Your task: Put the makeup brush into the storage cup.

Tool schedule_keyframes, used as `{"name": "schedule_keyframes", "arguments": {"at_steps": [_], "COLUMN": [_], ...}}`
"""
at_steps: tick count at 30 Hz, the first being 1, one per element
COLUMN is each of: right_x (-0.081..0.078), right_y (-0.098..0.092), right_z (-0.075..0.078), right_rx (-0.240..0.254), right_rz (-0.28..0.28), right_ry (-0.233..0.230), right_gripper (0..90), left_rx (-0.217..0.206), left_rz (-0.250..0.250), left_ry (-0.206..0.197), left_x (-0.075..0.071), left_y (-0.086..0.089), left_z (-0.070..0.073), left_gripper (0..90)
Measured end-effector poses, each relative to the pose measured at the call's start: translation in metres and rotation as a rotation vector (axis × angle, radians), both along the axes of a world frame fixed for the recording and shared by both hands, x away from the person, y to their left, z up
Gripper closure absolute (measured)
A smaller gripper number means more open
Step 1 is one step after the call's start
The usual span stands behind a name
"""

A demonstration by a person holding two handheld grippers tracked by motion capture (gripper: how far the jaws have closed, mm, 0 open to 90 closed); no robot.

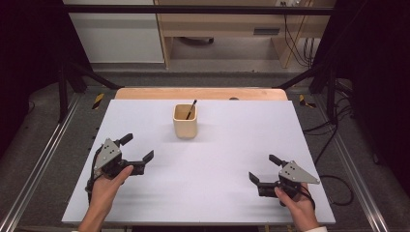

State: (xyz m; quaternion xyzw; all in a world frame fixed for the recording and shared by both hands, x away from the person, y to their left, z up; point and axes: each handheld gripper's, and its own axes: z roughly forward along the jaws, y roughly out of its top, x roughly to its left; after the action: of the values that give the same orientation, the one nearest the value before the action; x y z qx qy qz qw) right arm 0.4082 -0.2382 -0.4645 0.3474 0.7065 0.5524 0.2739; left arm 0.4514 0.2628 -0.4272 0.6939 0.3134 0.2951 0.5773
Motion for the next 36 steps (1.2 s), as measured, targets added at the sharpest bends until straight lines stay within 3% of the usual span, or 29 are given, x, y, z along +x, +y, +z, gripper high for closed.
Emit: {"name": "schedule_keyframes", "arguments": {"at_steps": [11, 36], "right_x": [0.0, -0.001], "right_y": [-0.003, -0.008], "right_z": [0.001, 0.002], "right_rx": [0.002, 0.01], "right_rz": [-0.009, -0.013], "right_ry": [-0.014, -0.022], "right_gripper": [3.8, 3.5], "left_rx": [-0.027, -0.035], "left_rz": [-0.01, -0.008], "left_ry": [-0.013, -0.032], "left_x": [-0.013, -0.036], "left_y": [0.008, 0.023], "left_z": [-0.007, -0.014], "left_gripper": [1.1, 0.6]}}
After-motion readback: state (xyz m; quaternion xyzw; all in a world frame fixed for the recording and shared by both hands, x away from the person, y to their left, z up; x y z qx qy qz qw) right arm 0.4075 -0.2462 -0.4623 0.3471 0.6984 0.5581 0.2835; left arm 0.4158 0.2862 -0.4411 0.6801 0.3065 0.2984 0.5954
